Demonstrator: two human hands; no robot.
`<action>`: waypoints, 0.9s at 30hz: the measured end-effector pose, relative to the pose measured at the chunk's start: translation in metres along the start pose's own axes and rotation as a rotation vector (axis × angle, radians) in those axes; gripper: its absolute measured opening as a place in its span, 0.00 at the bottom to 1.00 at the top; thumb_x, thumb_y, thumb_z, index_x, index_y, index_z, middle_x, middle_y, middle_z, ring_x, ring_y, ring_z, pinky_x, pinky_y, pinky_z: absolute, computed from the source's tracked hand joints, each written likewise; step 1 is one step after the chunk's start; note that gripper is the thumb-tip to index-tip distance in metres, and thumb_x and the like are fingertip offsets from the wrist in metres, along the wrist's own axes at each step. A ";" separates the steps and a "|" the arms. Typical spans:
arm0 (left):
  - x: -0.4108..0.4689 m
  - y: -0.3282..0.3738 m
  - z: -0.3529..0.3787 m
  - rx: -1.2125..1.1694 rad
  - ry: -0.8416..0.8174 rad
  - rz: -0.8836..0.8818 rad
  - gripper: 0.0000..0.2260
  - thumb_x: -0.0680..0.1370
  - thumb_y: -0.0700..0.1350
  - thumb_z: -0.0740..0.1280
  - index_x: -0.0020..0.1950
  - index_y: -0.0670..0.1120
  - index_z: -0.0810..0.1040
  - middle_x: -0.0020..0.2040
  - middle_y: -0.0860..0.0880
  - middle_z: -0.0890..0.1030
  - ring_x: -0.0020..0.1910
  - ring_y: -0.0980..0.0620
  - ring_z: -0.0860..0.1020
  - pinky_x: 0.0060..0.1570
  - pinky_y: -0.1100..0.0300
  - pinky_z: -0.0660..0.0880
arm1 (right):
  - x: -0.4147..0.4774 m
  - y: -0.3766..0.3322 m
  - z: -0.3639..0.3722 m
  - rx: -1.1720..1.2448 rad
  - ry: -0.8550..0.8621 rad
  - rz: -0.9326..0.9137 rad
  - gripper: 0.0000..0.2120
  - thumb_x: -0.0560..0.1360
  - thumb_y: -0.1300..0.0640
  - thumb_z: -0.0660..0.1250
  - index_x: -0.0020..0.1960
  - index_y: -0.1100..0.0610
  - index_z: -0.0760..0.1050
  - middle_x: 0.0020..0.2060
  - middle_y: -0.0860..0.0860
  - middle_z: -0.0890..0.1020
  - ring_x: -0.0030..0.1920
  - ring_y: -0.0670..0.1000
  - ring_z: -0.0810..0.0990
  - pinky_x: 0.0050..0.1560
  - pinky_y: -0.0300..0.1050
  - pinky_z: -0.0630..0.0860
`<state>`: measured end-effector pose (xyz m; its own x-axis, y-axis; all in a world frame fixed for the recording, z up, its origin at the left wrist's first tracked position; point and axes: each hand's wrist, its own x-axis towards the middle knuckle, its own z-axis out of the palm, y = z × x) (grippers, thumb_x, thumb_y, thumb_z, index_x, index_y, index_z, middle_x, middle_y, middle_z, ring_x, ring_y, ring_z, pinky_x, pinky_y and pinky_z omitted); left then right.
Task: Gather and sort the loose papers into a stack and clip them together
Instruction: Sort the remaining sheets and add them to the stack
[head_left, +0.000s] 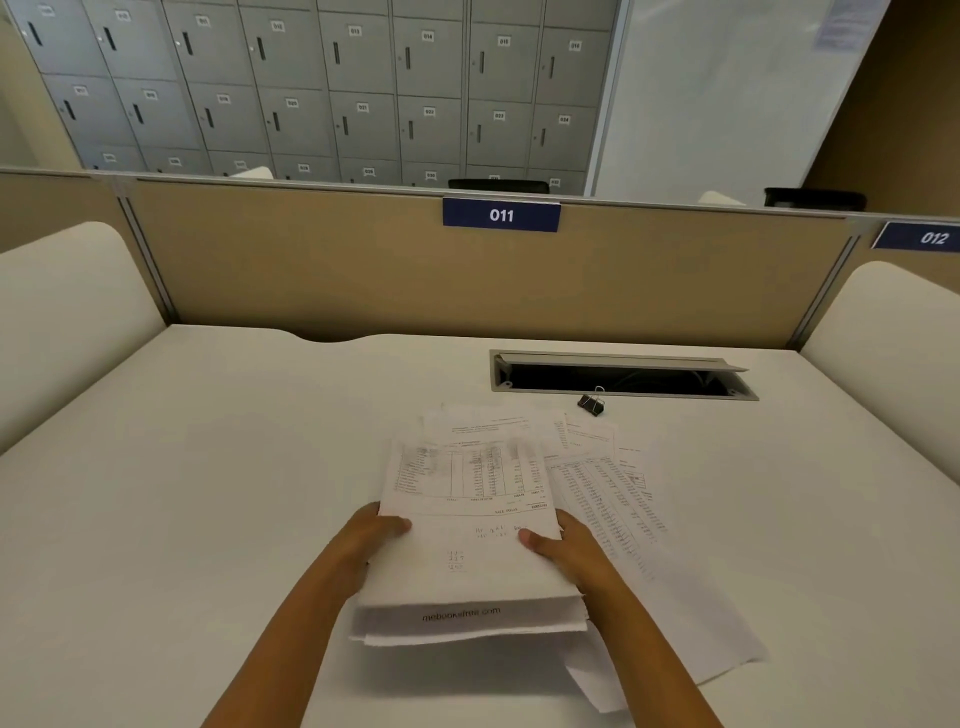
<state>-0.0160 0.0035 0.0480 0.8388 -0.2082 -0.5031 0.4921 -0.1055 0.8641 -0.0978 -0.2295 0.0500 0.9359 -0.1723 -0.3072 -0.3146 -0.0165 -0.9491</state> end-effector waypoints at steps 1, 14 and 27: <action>-0.002 -0.001 0.000 0.039 -0.027 -0.018 0.16 0.76 0.36 0.62 0.64 0.42 0.71 0.54 0.42 0.79 0.49 0.43 0.79 0.47 0.51 0.77 | -0.002 -0.002 0.001 0.028 -0.022 0.023 0.11 0.74 0.58 0.68 0.54 0.49 0.71 0.48 0.46 0.78 0.43 0.41 0.79 0.30 0.28 0.74; -0.009 0.005 -0.006 0.108 0.203 0.133 0.21 0.74 0.36 0.67 0.66 0.43 0.68 0.63 0.41 0.75 0.53 0.41 0.76 0.52 0.48 0.75 | -0.024 0.003 0.012 0.027 -0.189 0.137 0.21 0.69 0.65 0.72 0.55 0.49 0.68 0.53 0.46 0.76 0.50 0.45 0.74 0.54 0.39 0.71; -0.034 0.000 0.012 0.476 0.217 0.339 0.30 0.75 0.46 0.68 0.73 0.45 0.58 0.70 0.44 0.68 0.65 0.41 0.70 0.63 0.49 0.68 | -0.024 0.017 0.031 -0.068 0.152 -0.061 0.30 0.71 0.60 0.72 0.68 0.52 0.62 0.60 0.49 0.73 0.61 0.50 0.72 0.64 0.49 0.69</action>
<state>-0.0470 -0.0013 0.0654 0.9829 -0.1089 -0.1483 0.0746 -0.5008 0.8623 -0.1210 -0.1952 0.0390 0.9206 -0.3155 -0.2303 -0.2727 -0.0970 -0.9572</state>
